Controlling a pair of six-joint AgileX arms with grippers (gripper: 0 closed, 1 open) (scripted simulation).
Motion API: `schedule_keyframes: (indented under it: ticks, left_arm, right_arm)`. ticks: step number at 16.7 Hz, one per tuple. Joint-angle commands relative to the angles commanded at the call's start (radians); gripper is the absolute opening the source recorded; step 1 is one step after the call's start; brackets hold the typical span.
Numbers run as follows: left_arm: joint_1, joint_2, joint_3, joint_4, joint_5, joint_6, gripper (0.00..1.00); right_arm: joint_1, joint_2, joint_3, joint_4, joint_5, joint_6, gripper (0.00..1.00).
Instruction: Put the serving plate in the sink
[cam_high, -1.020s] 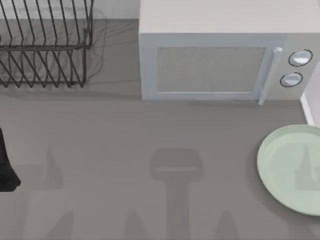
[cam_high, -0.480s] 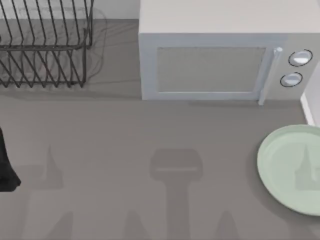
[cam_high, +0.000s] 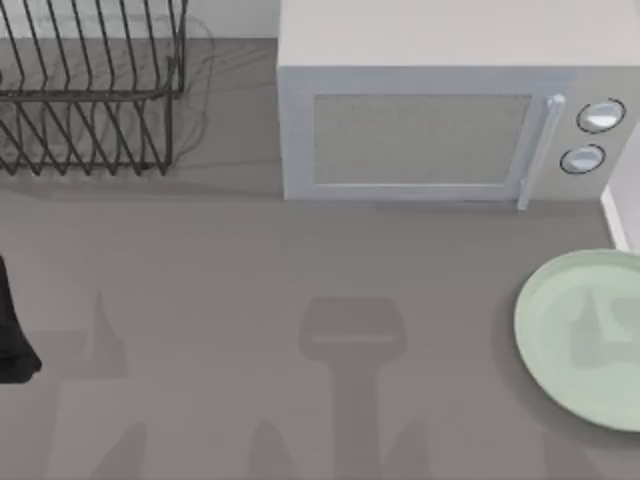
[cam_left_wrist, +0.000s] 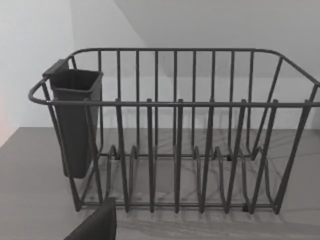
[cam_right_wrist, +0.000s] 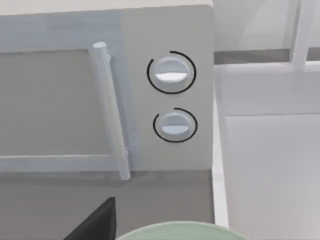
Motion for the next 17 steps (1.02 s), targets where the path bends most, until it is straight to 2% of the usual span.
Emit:
schedule_keyframes:
  ticks: [12, 17]
  left_arm:
    - [0.0, 0.0, 0.0, 0.0, 0.0, 0.0, 1.0]
    - [0.0, 0.0, 0.0, 0.0, 0.0, 0.0, 1.0]
  right_arm:
    - [0.267, 1.155, 0.811, -0.665, 0.0, 0.275, 1.0]
    - [0.337, 1.455, 1.023, -0.84, 0.0, 0.348, 1.0]
